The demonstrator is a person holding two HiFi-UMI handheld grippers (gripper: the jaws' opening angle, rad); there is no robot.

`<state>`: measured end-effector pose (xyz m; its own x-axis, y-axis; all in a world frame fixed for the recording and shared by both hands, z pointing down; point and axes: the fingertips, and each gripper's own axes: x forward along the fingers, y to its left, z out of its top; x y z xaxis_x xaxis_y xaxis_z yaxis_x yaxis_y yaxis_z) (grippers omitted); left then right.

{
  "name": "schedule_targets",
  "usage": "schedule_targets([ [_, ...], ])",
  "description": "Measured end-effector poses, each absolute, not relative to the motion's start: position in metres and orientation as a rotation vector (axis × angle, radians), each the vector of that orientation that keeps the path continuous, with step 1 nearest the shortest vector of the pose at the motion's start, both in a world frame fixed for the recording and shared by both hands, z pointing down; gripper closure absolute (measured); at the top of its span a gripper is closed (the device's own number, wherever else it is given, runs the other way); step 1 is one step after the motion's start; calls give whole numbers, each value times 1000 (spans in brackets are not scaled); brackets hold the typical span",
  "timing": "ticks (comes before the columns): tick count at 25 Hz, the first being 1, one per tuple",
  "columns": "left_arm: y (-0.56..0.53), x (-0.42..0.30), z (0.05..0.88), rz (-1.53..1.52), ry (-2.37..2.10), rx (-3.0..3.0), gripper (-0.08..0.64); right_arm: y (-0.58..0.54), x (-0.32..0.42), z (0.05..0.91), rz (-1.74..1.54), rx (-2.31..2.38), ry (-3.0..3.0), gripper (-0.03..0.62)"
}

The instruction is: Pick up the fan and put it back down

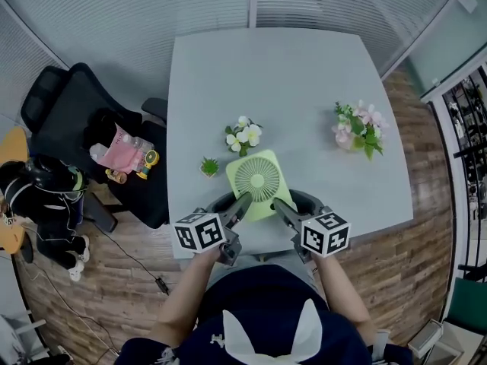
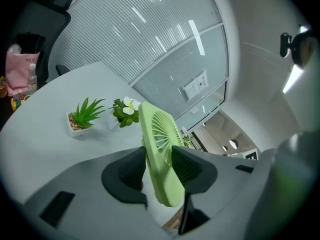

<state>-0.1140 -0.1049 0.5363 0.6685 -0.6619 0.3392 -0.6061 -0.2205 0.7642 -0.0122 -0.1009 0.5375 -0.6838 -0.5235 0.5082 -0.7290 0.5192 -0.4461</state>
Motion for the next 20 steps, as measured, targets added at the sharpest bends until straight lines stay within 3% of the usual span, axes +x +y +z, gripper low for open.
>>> schedule_targets([
  [20, -102, -90, 458, -203, -1222, 1936, 399, -114, 12, 464, 789, 863, -2623, 400],
])
